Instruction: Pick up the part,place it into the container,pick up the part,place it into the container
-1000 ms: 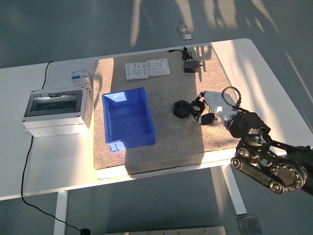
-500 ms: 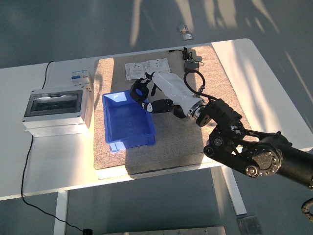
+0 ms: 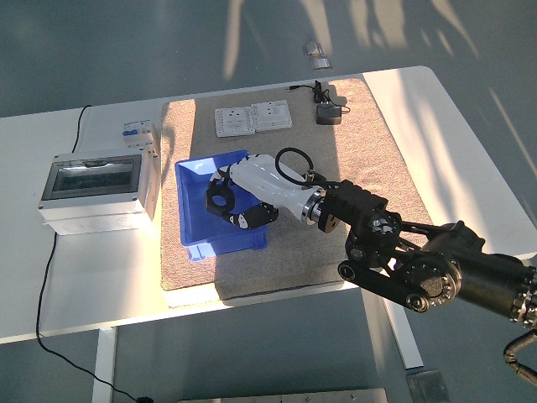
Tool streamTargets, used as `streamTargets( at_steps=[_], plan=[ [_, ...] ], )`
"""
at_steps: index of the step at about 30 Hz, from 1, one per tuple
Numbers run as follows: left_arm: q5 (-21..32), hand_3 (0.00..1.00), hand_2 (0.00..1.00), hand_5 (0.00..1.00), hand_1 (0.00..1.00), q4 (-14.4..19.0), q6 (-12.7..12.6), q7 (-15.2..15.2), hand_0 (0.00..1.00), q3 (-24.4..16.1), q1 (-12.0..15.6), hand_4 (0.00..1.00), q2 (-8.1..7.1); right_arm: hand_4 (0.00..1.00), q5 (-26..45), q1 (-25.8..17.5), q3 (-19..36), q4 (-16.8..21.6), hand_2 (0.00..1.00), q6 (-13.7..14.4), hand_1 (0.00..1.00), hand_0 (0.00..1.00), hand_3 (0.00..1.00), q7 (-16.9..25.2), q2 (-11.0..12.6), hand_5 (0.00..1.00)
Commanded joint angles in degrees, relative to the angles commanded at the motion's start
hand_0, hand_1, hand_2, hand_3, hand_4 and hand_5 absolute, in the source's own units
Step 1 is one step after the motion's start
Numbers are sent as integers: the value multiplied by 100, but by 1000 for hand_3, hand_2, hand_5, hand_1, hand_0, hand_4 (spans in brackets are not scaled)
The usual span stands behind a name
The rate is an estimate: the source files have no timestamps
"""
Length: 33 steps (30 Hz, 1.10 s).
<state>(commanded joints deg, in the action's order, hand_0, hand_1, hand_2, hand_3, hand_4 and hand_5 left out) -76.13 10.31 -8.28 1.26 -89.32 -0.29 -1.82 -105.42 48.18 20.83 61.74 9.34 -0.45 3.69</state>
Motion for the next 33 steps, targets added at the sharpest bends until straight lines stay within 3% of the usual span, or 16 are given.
streamTargets(
  at_steps=[1,5,6,22,24,25,29,31,33],
  plan=[
    [-14,780,673,760,666,0,1,2,673,-8,0,809,-2,575,-36,-4,9,4,886,-59,926,998,853,-58,2,2],
    [-47,780,673,760,666,0,5,7,673,-24,2,809,-7,575,-134,-32,51,16,886,-174,926,998,853,-222,14,2],
    [-57,779,673,759,667,0,6,9,673,-28,2,809,-8,627,-151,-44,68,20,929,-187,983,998,867,-259,22,55],
    [-97,779,668,757,666,0,4,5,673,-55,10,811,-20,711,-24,-176,205,59,968,-189,998,998,899,-409,116,116],
    [-97,779,668,757,666,0,2,4,673,-55,12,811,-22,711,39,-186,209,52,968,-88,998,998,899,-363,117,116],
    [-105,778,666,756,667,0,1,5,673,-62,14,811,-23,717,96,-202,239,50,989,11,998,998,947,-319,123,109],
    [-141,778,666,756,667,0,1,7,673,-79,22,811,-21,717,485,-373,577,18,989,543,998,998,947,-268,205,109],
    [-105,776,665,754,667,0,-3,2,673,-65,31,811,-13,715,580,-493,795,-63,957,777,978,998,942,-452,263,112],
    [-75,776,665,754,667,0,-8,-3,673,-58,36,811,-7,715,629,-579,1029,-247,957,804,978,998,942,-707,335,112]
  ],
)
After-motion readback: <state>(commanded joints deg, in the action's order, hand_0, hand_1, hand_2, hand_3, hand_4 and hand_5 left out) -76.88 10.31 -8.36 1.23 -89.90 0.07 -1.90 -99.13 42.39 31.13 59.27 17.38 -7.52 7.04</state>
